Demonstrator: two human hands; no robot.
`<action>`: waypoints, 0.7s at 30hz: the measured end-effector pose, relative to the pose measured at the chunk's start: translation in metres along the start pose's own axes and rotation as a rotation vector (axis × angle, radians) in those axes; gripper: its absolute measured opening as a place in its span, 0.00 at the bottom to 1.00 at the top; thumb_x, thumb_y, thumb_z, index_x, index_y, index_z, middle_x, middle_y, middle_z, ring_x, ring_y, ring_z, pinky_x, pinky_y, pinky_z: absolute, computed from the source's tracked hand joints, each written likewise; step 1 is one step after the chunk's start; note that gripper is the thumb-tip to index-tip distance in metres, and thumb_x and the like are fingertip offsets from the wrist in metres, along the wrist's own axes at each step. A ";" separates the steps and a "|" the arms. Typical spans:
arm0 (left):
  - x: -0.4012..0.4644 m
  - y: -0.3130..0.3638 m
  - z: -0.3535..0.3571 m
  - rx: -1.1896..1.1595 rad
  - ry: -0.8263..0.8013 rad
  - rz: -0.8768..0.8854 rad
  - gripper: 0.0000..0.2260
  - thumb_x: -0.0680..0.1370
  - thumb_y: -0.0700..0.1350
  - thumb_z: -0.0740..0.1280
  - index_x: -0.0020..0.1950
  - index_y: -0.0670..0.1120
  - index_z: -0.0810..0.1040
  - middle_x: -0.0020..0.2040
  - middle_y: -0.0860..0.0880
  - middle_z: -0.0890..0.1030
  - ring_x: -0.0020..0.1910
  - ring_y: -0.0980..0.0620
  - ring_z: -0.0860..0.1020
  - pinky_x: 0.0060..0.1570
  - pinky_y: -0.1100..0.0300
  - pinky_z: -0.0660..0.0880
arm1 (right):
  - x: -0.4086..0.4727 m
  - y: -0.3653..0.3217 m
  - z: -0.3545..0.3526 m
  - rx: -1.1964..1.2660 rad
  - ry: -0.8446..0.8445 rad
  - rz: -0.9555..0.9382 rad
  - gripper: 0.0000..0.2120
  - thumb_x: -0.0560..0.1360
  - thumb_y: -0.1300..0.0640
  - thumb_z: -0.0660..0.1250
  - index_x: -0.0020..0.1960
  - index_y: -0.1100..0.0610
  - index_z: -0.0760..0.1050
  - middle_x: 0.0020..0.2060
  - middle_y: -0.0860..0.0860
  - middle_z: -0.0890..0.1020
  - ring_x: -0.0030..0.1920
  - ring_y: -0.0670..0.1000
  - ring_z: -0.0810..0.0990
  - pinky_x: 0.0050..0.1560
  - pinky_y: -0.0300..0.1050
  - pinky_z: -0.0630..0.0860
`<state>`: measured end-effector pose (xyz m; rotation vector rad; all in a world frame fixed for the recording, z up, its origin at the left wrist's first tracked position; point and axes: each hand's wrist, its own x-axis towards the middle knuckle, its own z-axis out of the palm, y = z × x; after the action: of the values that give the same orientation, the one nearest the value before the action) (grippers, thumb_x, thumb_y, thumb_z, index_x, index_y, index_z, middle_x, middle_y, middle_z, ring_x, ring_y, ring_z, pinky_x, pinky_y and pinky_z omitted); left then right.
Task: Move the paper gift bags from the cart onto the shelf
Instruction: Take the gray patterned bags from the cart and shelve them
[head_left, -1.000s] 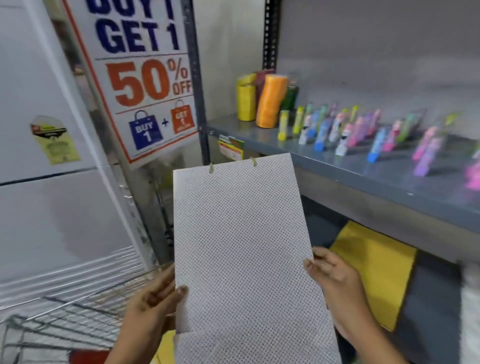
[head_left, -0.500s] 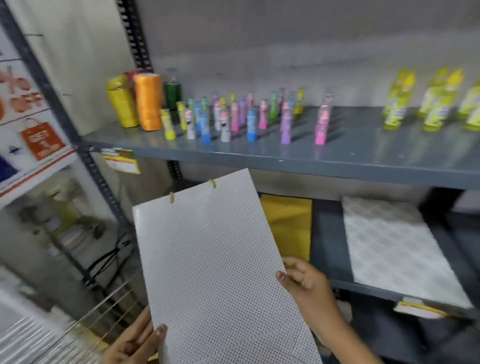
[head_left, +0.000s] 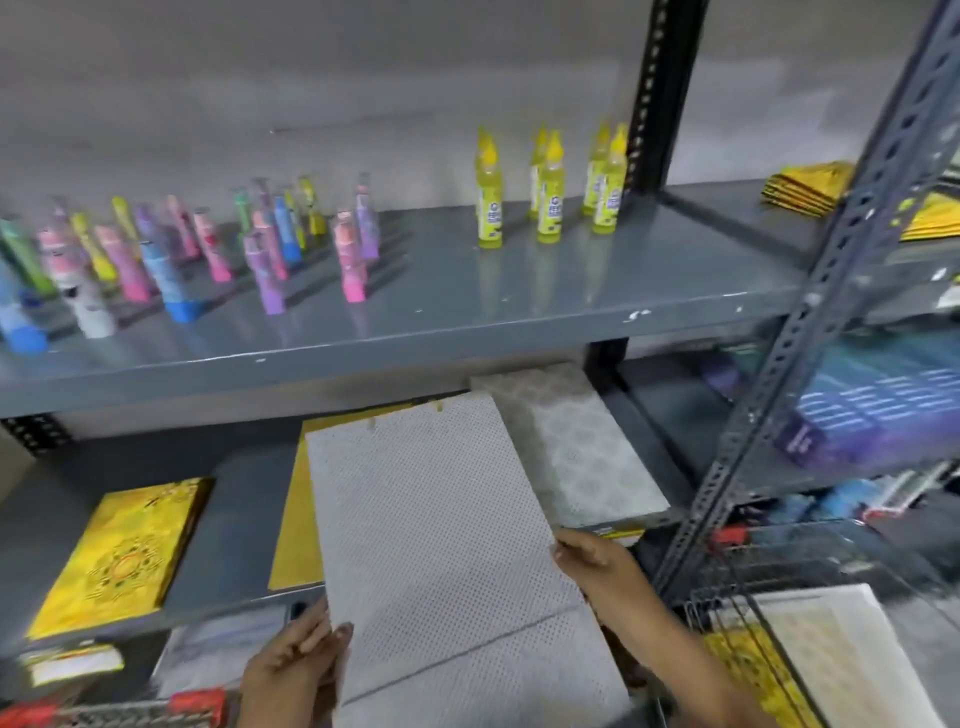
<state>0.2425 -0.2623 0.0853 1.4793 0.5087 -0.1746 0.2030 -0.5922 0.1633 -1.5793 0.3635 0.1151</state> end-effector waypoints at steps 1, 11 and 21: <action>0.003 0.014 0.023 0.003 -0.084 0.004 0.18 0.69 0.35 0.74 0.59 0.45 0.82 0.48 0.45 0.86 0.47 0.48 0.81 0.53 0.57 0.78 | 0.006 -0.003 -0.014 0.003 0.021 0.001 0.10 0.77 0.63 0.66 0.48 0.49 0.81 0.47 0.49 0.84 0.53 0.46 0.80 0.62 0.41 0.73; 0.072 0.075 0.228 0.082 -0.109 0.097 0.11 0.76 0.32 0.67 0.57 0.36 0.80 0.53 0.44 0.83 0.51 0.45 0.80 0.57 0.53 0.75 | 0.102 -0.025 -0.133 -0.136 0.114 -0.041 0.23 0.69 0.74 0.71 0.56 0.51 0.79 0.48 0.44 0.85 0.49 0.43 0.84 0.42 0.32 0.78; 0.161 0.068 0.313 0.714 -0.109 0.052 0.29 0.63 0.60 0.76 0.58 0.45 0.80 0.57 0.47 0.83 0.57 0.45 0.80 0.59 0.51 0.77 | 0.189 0.010 -0.155 -0.409 0.294 0.026 0.28 0.70 0.65 0.74 0.68 0.60 0.72 0.63 0.52 0.78 0.62 0.56 0.77 0.59 0.44 0.74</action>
<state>0.4810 -0.5295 0.0804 2.1608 0.3282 -0.4244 0.3545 -0.7755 0.1053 -2.0032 0.6193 -0.0267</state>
